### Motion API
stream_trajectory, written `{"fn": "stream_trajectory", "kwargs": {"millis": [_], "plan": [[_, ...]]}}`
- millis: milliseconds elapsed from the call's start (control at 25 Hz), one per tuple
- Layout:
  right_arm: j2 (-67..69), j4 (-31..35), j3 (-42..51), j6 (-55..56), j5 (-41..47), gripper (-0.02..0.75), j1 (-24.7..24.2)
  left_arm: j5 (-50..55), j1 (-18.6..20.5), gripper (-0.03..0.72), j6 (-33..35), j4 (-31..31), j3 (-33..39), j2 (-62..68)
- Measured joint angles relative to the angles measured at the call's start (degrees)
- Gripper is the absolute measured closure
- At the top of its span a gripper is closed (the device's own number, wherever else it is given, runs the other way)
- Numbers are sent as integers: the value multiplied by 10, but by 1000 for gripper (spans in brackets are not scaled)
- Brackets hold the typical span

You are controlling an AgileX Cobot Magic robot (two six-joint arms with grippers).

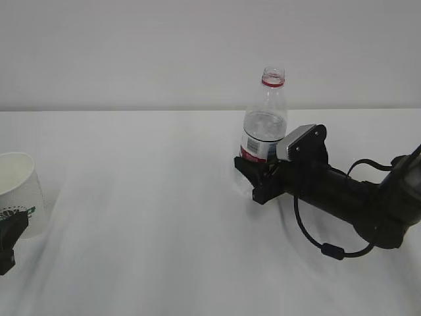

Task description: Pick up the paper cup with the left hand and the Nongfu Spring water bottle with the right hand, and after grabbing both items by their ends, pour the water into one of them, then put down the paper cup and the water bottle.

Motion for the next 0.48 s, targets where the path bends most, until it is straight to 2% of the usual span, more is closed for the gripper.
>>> {"fn": "stream_trajectory", "kwargs": {"millis": [480], "plan": [[-56,1,34,-18,49,287,0,0,0,184,1,1,0,0]]}}
